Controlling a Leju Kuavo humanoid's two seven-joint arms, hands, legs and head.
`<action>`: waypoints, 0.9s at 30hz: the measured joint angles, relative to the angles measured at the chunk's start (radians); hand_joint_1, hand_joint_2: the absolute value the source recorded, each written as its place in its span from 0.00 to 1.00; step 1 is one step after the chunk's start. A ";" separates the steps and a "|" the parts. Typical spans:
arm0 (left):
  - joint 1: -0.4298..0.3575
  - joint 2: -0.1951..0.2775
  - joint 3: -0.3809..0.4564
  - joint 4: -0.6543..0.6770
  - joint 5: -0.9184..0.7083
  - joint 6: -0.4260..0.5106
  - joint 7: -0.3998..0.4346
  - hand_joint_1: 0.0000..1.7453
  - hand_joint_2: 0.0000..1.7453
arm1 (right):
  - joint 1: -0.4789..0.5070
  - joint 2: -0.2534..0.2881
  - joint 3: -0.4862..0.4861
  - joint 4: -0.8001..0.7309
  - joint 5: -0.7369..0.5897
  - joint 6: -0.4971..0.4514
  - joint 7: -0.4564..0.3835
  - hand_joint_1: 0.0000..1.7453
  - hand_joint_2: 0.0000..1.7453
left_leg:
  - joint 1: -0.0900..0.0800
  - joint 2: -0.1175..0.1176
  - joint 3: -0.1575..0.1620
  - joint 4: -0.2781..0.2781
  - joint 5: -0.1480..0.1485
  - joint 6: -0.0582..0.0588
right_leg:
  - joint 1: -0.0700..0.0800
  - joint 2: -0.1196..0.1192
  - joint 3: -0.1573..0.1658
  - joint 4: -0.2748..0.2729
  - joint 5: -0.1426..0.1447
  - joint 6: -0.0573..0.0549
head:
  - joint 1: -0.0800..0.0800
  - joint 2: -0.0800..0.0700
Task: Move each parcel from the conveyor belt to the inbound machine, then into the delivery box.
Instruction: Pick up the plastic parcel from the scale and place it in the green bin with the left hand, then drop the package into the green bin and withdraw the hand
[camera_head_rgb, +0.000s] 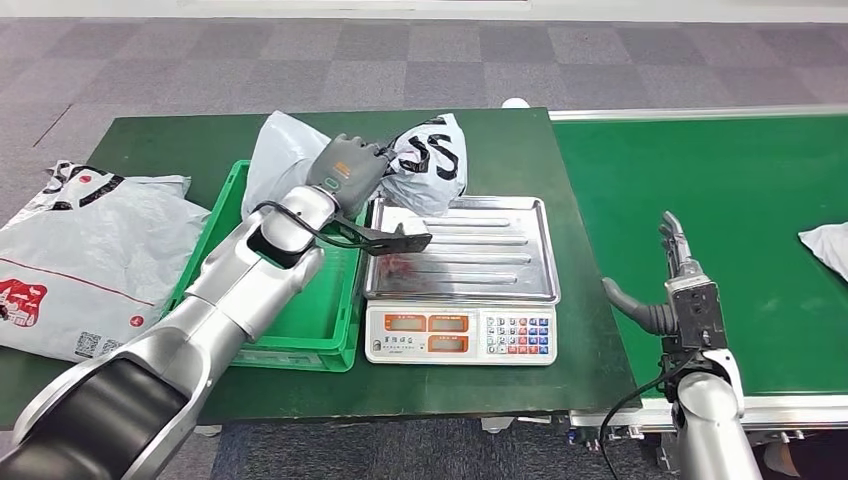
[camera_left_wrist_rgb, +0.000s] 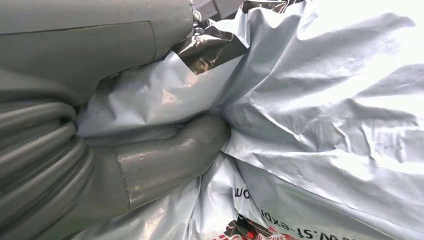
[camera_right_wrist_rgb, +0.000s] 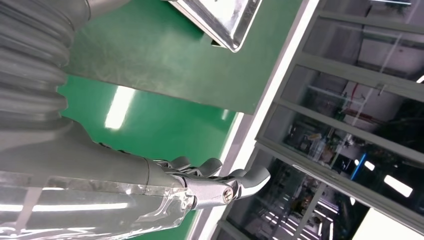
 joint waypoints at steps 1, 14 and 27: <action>0.000 0.001 0.006 0.007 0.008 -0.004 0.006 1.00 1.00 | 0.003 0.000 -0.002 -0.006 0.000 0.000 0.000 0.00 1.00 | 0.000 0.000 0.000 0.000 0.000 0.000 | 0.000 0.000 0.000 0.000 0.000 0.000 | 0.000 0.000; 0.007 0.037 0.184 0.139 0.079 -0.123 0.225 1.00 1.00 | 0.088 0.011 -0.019 -0.083 0.049 -0.035 0.009 0.00 1.00 | 0.001 0.001 0.000 0.000 0.000 -0.001 | 0.001 0.001 0.000 0.000 0.000 -0.001 | 0.000 0.000; -0.028 0.056 0.209 0.194 0.035 -0.243 0.337 0.00 1.00 | 0.048 0.011 -0.019 -0.071 0.016 -0.056 0.022 0.00 1.00 | 0.001 0.001 0.000 0.000 0.000 -0.001 | 0.001 0.001 0.000 0.000 0.000 0.000 | 0.000 0.000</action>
